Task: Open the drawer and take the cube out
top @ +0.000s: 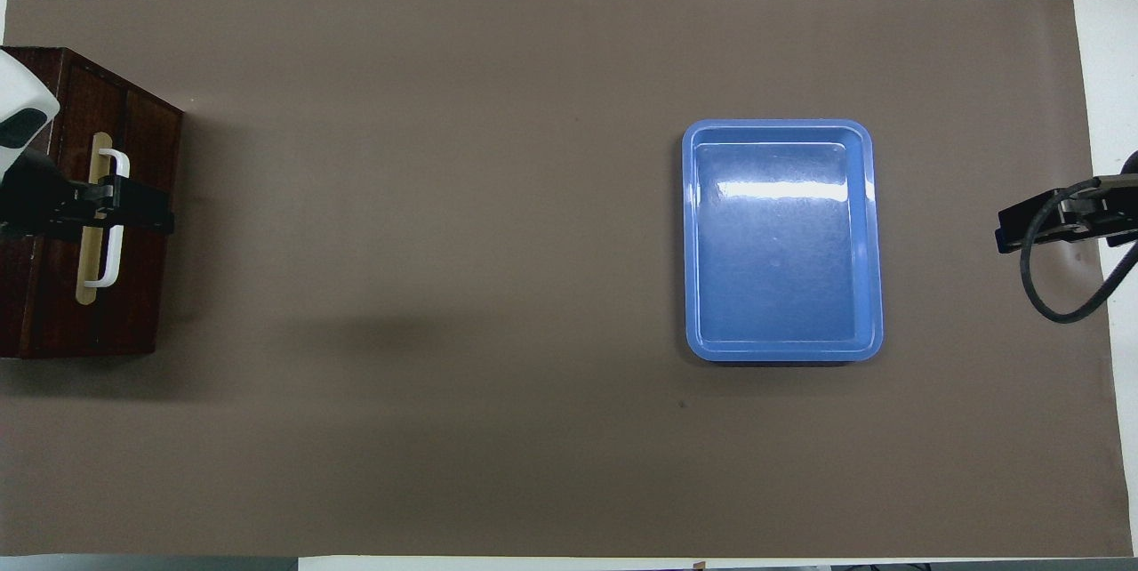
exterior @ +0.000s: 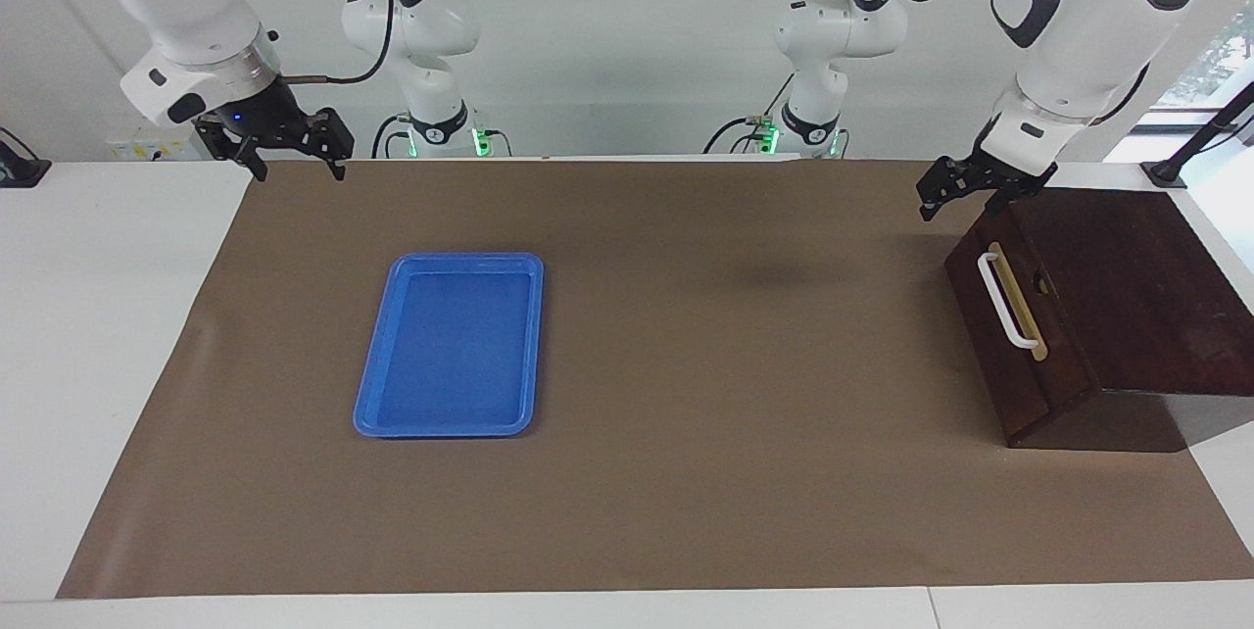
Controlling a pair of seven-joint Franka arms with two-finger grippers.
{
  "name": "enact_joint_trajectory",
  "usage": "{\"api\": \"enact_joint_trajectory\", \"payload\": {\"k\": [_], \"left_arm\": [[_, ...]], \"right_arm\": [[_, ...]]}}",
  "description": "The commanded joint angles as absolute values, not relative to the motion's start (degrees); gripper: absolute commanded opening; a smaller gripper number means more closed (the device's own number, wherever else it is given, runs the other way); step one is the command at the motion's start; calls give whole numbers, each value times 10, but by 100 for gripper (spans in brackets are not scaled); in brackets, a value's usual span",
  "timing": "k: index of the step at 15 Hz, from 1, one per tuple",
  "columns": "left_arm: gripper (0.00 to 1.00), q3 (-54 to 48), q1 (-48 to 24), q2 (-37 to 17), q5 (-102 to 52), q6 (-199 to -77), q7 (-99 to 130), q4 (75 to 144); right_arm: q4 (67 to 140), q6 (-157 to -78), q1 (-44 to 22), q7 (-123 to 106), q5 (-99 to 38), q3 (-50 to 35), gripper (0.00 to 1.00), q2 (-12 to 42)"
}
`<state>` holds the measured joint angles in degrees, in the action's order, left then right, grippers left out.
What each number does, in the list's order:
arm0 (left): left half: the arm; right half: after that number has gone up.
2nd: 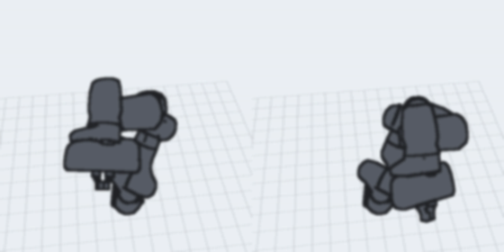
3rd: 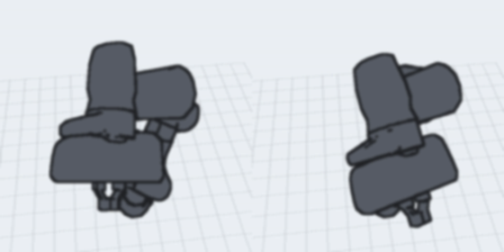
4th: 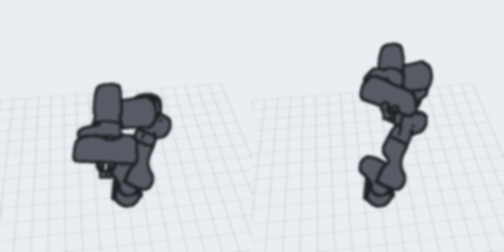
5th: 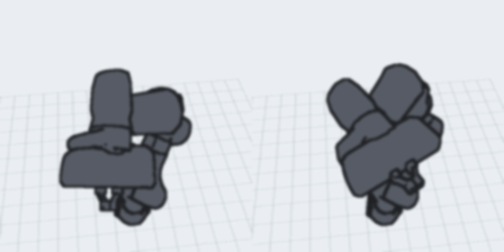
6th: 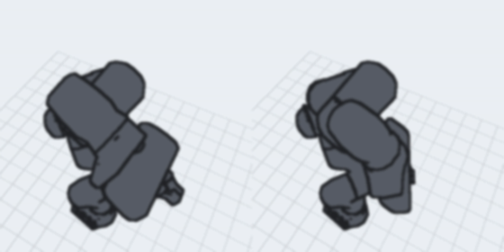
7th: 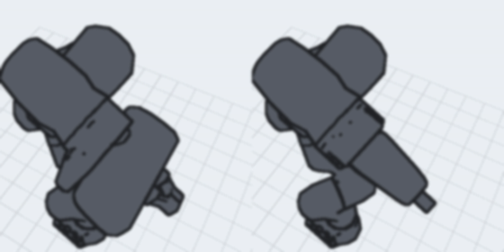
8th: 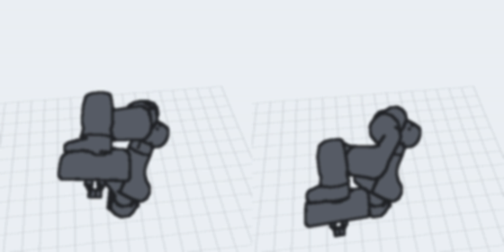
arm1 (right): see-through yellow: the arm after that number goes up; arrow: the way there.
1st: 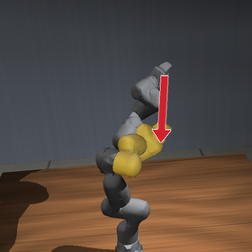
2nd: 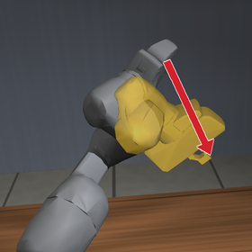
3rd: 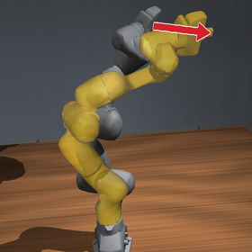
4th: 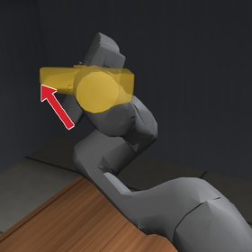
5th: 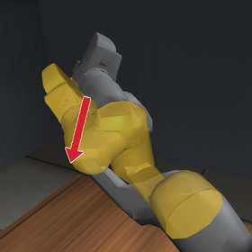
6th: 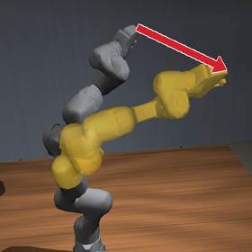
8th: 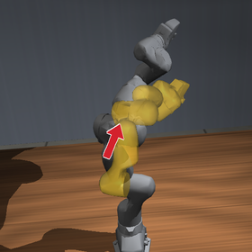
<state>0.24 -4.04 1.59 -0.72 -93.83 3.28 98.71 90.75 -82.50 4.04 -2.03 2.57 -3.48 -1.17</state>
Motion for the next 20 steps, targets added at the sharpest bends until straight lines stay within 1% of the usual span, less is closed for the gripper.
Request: {"api": "enact_joint_trajectory", "payload": {"k": [1, 4, 6, 9, 13, 15, 20], "left_arm": [[100, 9, -39, 25, -14, -939, 16, 994], [100, 12, -29, 26, -13, -947, 11, 1002], [100, 12, -30, 34, -5, -985, 14, 1022], [100, 10, -50, 30, 67, -1031, 17, 1050], [100, 10, -69, -11, 146, -1083, 23, 1061], [100, 10, -81, -44, 214, -1099, 43, 1062], [100, 11, -51, -75, 237, -1172, 63, 1082]], "right_arm": [[903, -830, 46, -20, 25, -40, 100, -11], [903, -830, 47, -19, 25, -40, 100, -11], [904, -830, 47, -19, 25, -40, 100, -11], [903, -830, 47, -19, 25, -40, 100, -11], [903, -830, 47, -19, 25, -40, 100, -11], [903, -830, 47, -19, 25, -40, 100, -11], [903, -830, 49, -19, 25, -39, 100, -11]]}}
